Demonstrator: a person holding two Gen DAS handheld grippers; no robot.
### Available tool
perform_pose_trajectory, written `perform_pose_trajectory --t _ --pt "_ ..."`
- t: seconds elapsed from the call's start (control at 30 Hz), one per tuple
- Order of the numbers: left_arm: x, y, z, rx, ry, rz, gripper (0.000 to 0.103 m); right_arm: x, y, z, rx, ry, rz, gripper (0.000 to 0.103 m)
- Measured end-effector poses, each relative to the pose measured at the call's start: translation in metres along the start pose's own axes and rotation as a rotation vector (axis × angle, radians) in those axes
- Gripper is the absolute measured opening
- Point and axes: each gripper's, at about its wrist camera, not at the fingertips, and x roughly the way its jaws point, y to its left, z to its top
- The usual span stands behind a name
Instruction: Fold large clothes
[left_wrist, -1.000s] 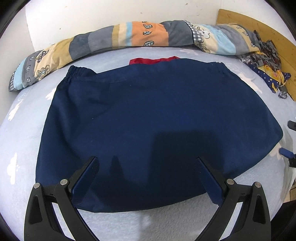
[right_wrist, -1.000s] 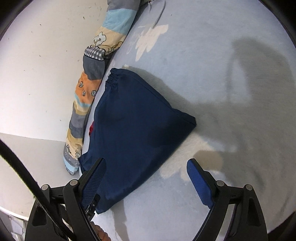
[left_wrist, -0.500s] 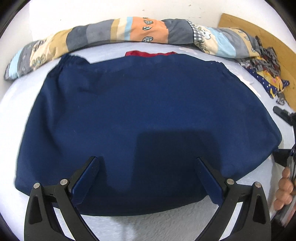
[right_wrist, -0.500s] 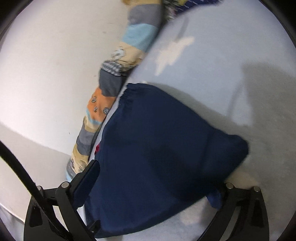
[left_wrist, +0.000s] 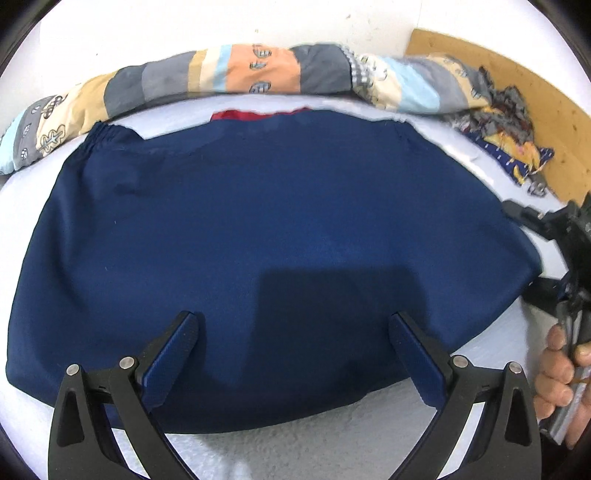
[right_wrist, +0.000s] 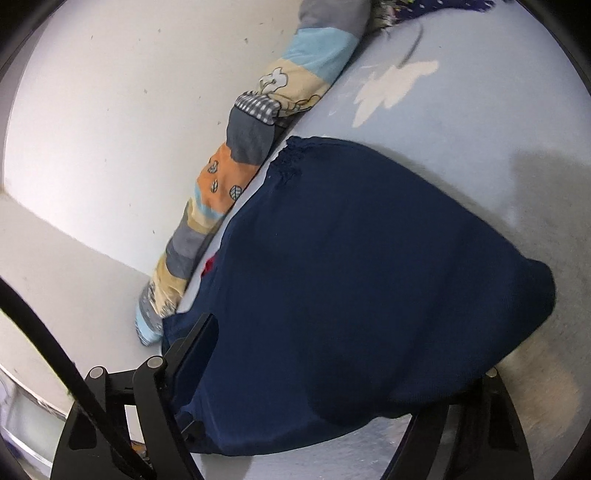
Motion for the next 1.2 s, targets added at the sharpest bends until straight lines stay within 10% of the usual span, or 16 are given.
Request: perform_pose_trajectory --t 0.07,0.2,0.93,1.1,1.2 --pt "0.0 -0.001 -0.002 -0.003 -0.002 0.008 0.103 0.0 0.0 0.0 0.0 0.003 0.007 0.085" --pt "0.003 -0.003 -0.006 0.013 -0.005 0.034 0.103 -0.01 0.001 0.006 0.009 0.007 0.064 0.035" --pt "0.002 -0.003 -0.007 0.013 -0.004 0.034 0.103 0.012 -0.041 0.007 0.178 0.084 0.096 0.029" --pt "0.002 -0.003 -0.007 0.014 -0.004 0.034 0.103 0.021 -0.027 0.015 0.093 0.093 0.123 0.052" --pt "0.002 -0.003 -0.007 0.013 -0.003 0.038 0.103 0.032 -0.014 0.017 0.002 0.146 0.053 0.022"
